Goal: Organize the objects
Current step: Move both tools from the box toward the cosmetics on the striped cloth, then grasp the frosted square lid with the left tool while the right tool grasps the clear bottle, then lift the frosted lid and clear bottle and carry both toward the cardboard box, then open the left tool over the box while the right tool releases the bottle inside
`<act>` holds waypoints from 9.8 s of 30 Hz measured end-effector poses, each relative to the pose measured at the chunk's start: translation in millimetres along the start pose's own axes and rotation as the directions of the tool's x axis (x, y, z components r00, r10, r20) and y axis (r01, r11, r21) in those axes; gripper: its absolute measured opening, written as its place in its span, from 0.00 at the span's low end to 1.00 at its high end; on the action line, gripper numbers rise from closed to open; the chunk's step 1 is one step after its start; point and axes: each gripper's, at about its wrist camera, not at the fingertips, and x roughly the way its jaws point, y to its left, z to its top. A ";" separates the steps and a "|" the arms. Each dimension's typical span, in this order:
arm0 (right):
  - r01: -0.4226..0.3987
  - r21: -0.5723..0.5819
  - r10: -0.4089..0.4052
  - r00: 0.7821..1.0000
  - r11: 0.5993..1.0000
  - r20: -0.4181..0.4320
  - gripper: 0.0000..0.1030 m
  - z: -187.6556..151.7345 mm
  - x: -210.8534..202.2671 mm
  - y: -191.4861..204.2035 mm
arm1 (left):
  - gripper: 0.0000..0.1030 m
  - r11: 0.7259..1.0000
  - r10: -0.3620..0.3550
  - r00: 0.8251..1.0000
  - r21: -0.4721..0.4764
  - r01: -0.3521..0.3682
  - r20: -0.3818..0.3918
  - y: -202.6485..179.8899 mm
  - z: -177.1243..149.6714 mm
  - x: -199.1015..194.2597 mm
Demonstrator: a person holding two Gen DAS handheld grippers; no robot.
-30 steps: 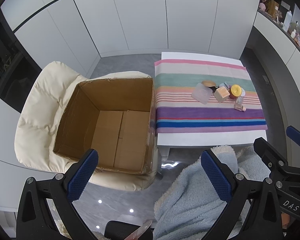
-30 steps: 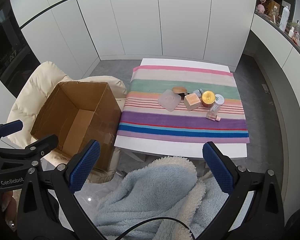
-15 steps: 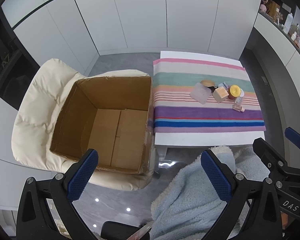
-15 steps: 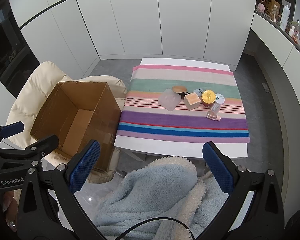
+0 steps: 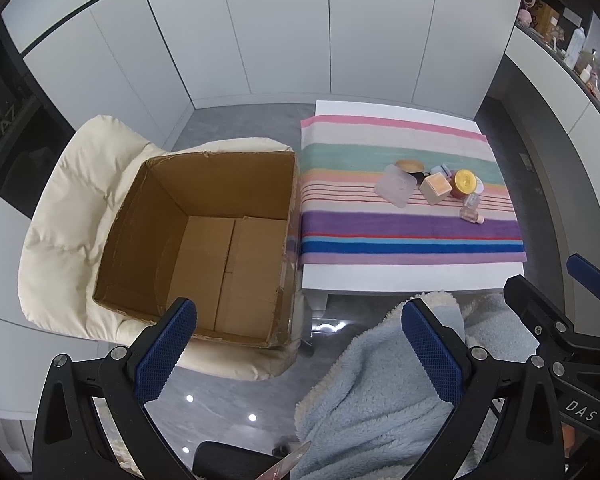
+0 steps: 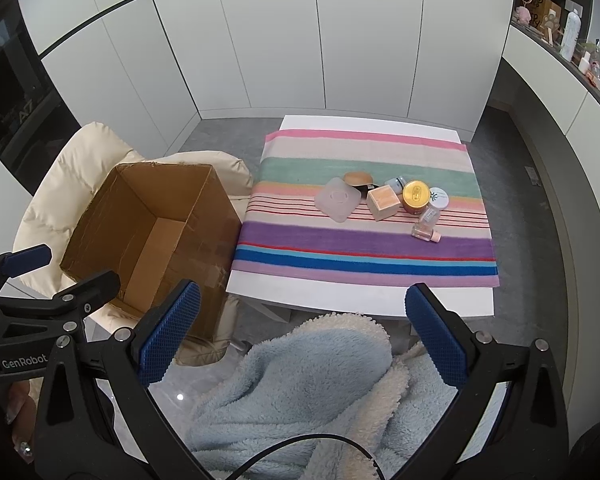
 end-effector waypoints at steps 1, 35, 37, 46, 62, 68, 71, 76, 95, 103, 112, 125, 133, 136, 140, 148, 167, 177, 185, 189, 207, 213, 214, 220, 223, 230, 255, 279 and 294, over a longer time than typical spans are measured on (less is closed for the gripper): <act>0.000 0.000 0.000 1.000 1.000 0.000 1.00 0.0 0.0 0.0 | 1.00 1.000 0.002 1.000 0.005 -0.002 0.002 -1.2 0.3 0.0; -0.007 0.110 0.008 1.000 0.994 -0.015 1.00 -13.0 4.6 -133.5 | 1.00 0.990 -0.061 0.997 0.126 0.066 -0.044 -136.1 13.4 29.9; -0.006 0.126 0.008 1.000 0.992 -0.016 1.00 -14.2 5.7 -146.4 | 1.00 0.987 -0.064 0.997 0.144 0.070 -0.048 -149.8 15.3 33.8; 0.013 0.173 -0.010 1.000 0.985 -0.017 1.00 -16.9 13.3 -194.8 | 1.00 0.980 -0.063 0.998 0.189 0.062 -0.003 -191.8 26.4 47.1; 0.086 0.162 -0.092 0.995 0.983 0.032 1.00 -14.2 52.4 -238.8 | 1.00 0.969 -0.077 0.991 0.241 0.048 0.112 -232.5 45.5 96.3; 0.121 0.131 -0.134 0.986 0.984 0.101 1.00 -10.7 98.6 -256.0 | 1.00 0.973 -0.020 0.987 0.232 -0.017 0.156 -224.2 52.7 141.4; 0.120 0.098 -0.128 0.989 0.988 0.078 1.00 -8.4 134.1 -261.4 | 1.00 0.976 -0.014 0.994 0.217 -0.009 0.104 -214.7 60.3 174.4; 0.149 0.097 -0.153 0.988 0.984 0.036 1.00 -7.4 187.1 -274.1 | 1.00 0.979 -0.174 0.985 0.112 0.171 0.012 -189.9 74.7 229.5; 0.174 0.378 -0.152 0.984 0.909 -0.089 0.90 -2.6 346.8 -257.8 | 1.00 0.979 -0.202 0.976 0.024 0.204 -0.079 -178.3 110.0 361.3; 0.221 0.284 -0.207 0.975 0.933 -0.078 0.63 -4.6 355.9 -252.9 | 1.00 0.978 -0.178 0.980 0.098 0.185 -0.085 -192.5 127.3 402.1; 0.239 0.201 -0.229 0.971 0.950 -0.073 0.62 -8.6 360.6 -248.6 | 0.94 0.962 -0.195 0.979 0.185 0.203 -0.061 -208.1 139.1 419.0; 0.223 0.206 -0.203 0.973 0.953 -0.114 0.62 -4.2 354.4 -249.8 | 0.88 0.978 -0.159 0.987 0.131 0.161 -0.025 -204.5 132.4 400.8; 0.218 0.180 -0.202 0.974 0.959 -0.100 0.62 12.7 325.5 -248.3 | 0.88 0.985 -0.140 0.990 0.100 0.141 -0.016 -195.6 133.9 374.9; 0.210 0.168 -0.197 0.976 0.963 -0.091 0.62 23.7 312.5 -248.2 | 0.88 0.987 -0.131 0.991 0.096 0.131 -0.006 -194.2 137.7 361.1; 0.207 0.156 -0.197 0.977 0.966 -0.075 0.62 39.5 291.9 -247.7 | 0.88 0.986 -0.151 0.988 0.071 0.150 0.013 -190.9 147.0 337.5; 0.201 0.115 -0.200 0.979 0.973 -0.022 0.62 80.1 243.5 -241.8 | 0.88 0.987 -0.161 0.984 0.038 0.158 0.075 -187.1 175.2 271.0; 0.160 0.070 -0.166 0.982 0.985 0.092 0.62 167.2 120.1 -214.4 | 0.88 0.997 -0.073 0.982 0.029 0.069 0.175 -165.5 228.6 116.4; 0.160 0.075 -0.168 0.979 0.984 0.118 0.62 166.9 97.6 -207.2 | 0.88 0.996 -0.088 0.979 0.035 0.083 0.182 -158.8 219.3 94.4; 0.149 0.089 -0.159 0.980 0.985 0.116 0.62 160.5 86.5 -209.2 | 0.88 0.996 -0.084 0.978 0.034 0.079 0.189 -160.0 208.9 84.6; 0.151 0.081 -0.160 0.980 0.985 0.119 0.62 153.5 79.6 -206.9 | 0.88 0.996 -0.082 0.978 0.040 0.075 0.192 -156.5 199.9 80.5; 0.148 0.066 -0.156 0.978 0.987 0.139 0.62 59.2 41.2 -188.7 | 0.88 0.988 -0.139 0.961 0.102 0.117 0.238 -142.7 99.0 39.3; 0.127 0.079 -0.134 0.986 0.989 0.102 0.62 6.6 35.4 -190.0 | 0.88 0.981 -0.155 0.967 0.145 0.126 0.204 -138.9 54.8 33.5; 0.123 0.083 -0.130 0.987 0.989 0.094 0.62 -0.1 35.9 -189.7 | 0.88 0.980 -0.158 0.967 0.148 0.130 0.198 -136.8 49.0 33.2; 0.106 0.103 -0.112 0.992 0.989 0.055 0.62 -32.3 37.8 -191.0 | 0.88 0.982 -0.152 0.970 0.138 0.127 0.187 -123.0 26.1 32.2; 0.111 0.110 -0.118 0.991 0.988 0.058 0.62 -37.8 35.7 -190.4 | 0.88 0.982 -0.153 0.973 0.136 0.130 0.175 -115.6 19.2 34.4; 0.112 0.102 -0.120 0.990 0.988 0.069 0.62 -32.0 31.9 -181.6 | 0.88 0.989 -0.136 0.977 0.086 0.123 0.164 -90.5 15.1 43.1; 0.060 -0.060 -0.056 0.996 0.996 0.074 0.62 -24.4 32.2 -109.6 | 0.88 0.996 -0.092 0.981 0.008 0.092 0.171 -45.0 3.9 50.0; -0.202 -0.414 0.206 0.978 0.887 -0.036 0.62 -17.3 74.3 91.5 | 0.88 0.940 0.124 0.985 -0.331 -0.079 0.116 136.1 -75.4 53.2; -0.267 -0.537 0.237 0.963 0.800 -0.126 0.62 -13.3 134.5 190.8 | 0.88 0.905 0.180 0.980 -0.405 -0.132 0.082 191.4 -57.2 105.1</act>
